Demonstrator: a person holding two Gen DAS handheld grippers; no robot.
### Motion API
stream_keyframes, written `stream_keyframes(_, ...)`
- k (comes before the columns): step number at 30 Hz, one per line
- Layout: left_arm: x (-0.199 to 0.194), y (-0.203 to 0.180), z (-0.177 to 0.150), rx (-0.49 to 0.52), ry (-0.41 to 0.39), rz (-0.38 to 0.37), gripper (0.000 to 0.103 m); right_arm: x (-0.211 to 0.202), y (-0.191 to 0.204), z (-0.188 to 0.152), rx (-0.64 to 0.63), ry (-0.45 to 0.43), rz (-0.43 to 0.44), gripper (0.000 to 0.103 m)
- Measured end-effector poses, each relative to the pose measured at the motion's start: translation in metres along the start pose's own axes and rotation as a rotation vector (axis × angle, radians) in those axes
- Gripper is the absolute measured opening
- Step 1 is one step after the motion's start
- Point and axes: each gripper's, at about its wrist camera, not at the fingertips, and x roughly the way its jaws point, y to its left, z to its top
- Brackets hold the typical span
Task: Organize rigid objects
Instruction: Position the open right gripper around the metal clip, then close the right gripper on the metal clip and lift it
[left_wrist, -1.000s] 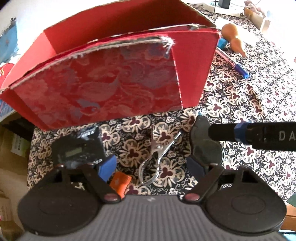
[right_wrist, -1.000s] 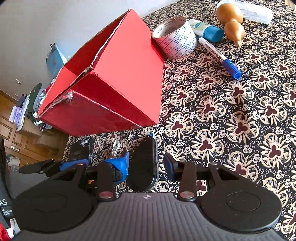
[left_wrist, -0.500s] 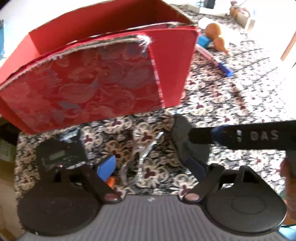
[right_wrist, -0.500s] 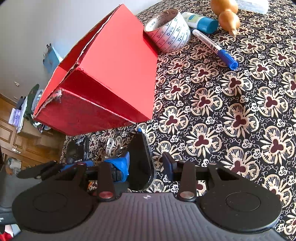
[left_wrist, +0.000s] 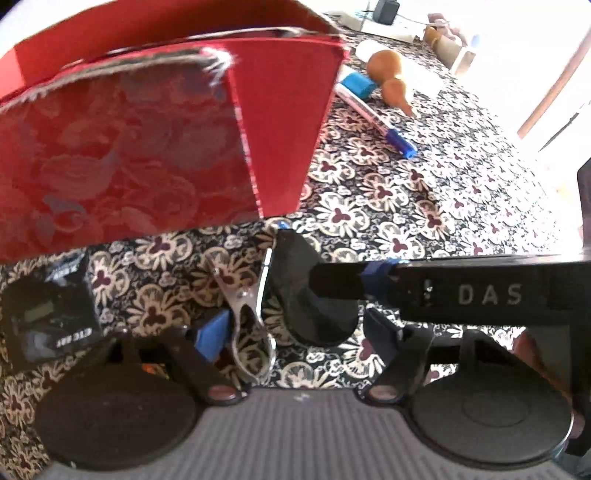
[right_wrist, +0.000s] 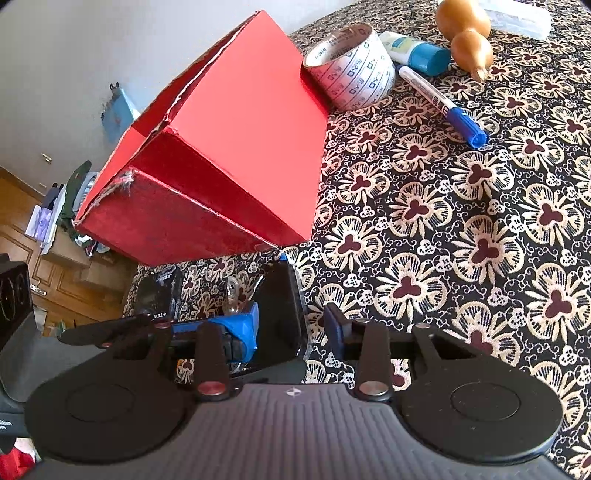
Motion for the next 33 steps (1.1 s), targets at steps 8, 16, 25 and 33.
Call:
stream_keyframes(8, -0.017, 0.009, -0.003, 0.037, -0.067, -0.030, 0.078, -0.001, -0.020, 0.001, 0.120, -0.001, 0.081, 0.020)
stream_keyframes(16, -0.043, 0.011, -0.016, 0.110, -0.113, -0.151, 0.072, 0.001, -0.024, 0.002, 0.144, 0.001, 0.115, 0.019)
stream_keyframes(25, -0.030, 0.001, -0.014, 0.136, -0.099, -0.099, 0.073, -0.005, -0.023, 0.010, 0.150, -0.049, 0.134, 0.020)
stream_keyframes(33, -0.017, 0.016, -0.015, 0.095, -0.068, -0.059, 0.051, 0.016, 0.010, 0.013, 0.047, 0.048, 0.166, 0.018)
